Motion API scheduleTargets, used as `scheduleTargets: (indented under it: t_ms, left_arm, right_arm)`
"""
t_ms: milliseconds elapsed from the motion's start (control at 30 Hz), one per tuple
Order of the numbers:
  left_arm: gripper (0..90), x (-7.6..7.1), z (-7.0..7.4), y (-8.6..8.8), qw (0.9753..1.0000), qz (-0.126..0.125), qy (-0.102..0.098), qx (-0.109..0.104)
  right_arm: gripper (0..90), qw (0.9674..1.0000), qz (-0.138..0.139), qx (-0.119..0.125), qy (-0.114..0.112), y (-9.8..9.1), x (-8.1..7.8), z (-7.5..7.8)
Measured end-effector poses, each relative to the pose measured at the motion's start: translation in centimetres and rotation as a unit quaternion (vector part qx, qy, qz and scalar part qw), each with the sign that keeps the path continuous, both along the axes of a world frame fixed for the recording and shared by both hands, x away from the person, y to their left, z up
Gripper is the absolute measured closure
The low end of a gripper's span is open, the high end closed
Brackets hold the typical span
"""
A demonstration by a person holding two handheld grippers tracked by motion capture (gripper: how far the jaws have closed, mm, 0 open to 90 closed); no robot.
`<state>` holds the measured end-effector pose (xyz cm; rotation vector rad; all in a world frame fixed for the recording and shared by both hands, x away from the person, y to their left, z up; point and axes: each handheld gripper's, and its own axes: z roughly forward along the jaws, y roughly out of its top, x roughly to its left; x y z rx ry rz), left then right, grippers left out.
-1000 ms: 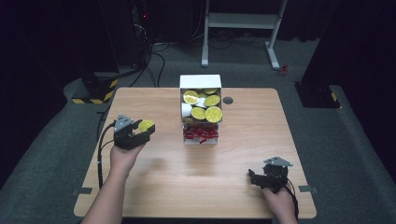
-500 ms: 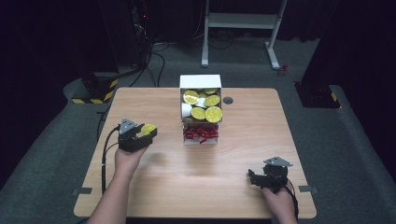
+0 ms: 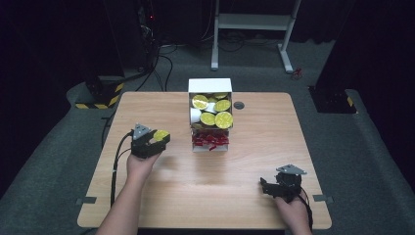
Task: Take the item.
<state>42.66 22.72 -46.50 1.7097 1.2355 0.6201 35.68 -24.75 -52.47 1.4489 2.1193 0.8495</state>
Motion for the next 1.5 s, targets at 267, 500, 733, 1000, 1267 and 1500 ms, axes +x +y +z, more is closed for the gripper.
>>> scheduleTargets:
  t_ms: [267,500,733,1000,1267,1500]
  left_arm:
    - [38.5,1.6,-1.8,-1.1,0.9995,0.009,0.028,0.005]
    - [38.6,1.9,-2.4,-1.6,0.9994,0.013,0.032,0.007]
    - [38.5,2.0,-2.9,-1.3,0.9990,0.023,0.036,0.010]
    - [38.5,2.2,-3.4,-1.2,0.9987,0.037,0.028,0.021]
    - [38.5,2.5,-4.8,-1.4,0.9979,0.042,0.028,0.041]
    - [38.5,2.7,-5.2,-1.4,0.9975,0.045,0.032,0.044]
  right_arm:
    - [7.5,1.0000,0.000,0.000,0.000,0.0,0.0,0.0]
    - [7.5,1.0000,0.000,0.000,-0.001,0.0,0.0,0.0]
    - [7.5,1.0000,0.000,0.000,0.000,0.0,0.0,0.0]
    - [7.5,1.0000,-0.001,0.000,0.001,0.0,0.0,0.0]
    - [7.5,1.0000,-0.001,0.000,0.001,0.0,0.0,0.0]
    - [7.5,1.0000,0.000,0.000,0.000,0.0,0.0,0.0]
